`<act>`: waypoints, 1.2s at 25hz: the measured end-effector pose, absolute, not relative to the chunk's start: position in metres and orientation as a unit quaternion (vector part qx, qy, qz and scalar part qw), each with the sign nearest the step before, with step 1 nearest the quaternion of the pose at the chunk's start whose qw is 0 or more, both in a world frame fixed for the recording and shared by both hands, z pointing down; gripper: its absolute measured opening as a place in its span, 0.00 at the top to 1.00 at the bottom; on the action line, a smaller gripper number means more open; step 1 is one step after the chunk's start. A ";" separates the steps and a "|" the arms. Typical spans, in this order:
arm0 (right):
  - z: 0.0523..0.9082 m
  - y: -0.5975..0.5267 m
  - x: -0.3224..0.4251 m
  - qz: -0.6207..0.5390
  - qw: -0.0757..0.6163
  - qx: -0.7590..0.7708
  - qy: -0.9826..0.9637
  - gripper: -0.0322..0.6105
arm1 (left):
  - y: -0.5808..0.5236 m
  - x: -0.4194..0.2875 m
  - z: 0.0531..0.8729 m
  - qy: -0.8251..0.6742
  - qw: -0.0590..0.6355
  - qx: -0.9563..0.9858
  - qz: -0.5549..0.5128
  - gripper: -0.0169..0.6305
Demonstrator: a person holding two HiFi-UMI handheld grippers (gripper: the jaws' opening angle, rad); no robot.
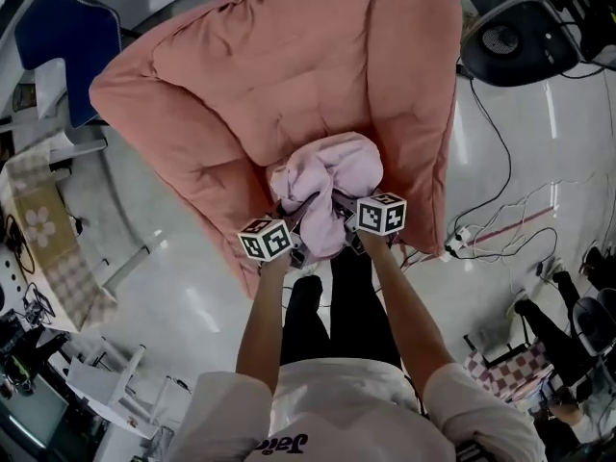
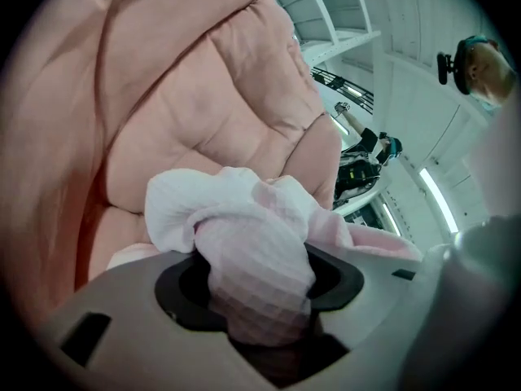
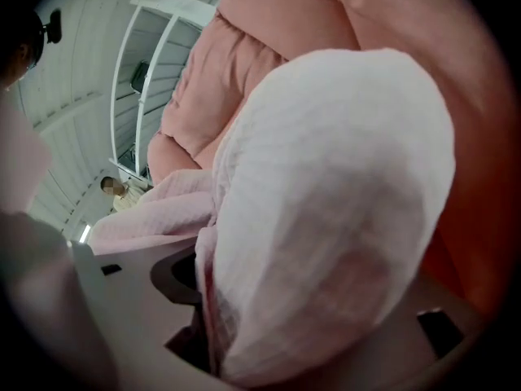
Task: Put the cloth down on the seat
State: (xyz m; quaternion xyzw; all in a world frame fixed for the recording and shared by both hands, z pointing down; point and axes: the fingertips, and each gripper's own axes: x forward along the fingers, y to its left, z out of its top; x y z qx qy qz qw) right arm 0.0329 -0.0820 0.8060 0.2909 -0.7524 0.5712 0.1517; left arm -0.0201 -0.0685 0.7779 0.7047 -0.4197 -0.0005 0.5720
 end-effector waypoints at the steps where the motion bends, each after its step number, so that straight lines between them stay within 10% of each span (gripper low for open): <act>1: 0.819 -0.083 0.033 0.576 0.153 0.295 -0.747 0.50 | -0.070 -0.020 0.790 -0.422 0.572 0.703 0.004 0.59; 16: 0.948 -0.062 0.061 0.544 0.299 0.375 -0.688 0.47 | -0.049 -0.006 0.927 -0.439 0.579 0.667 0.162 0.59; 30: 0.884 -0.048 0.092 0.522 0.278 0.441 -0.675 0.40 | -0.037 -0.052 0.864 -0.469 0.575 0.650 0.163 0.50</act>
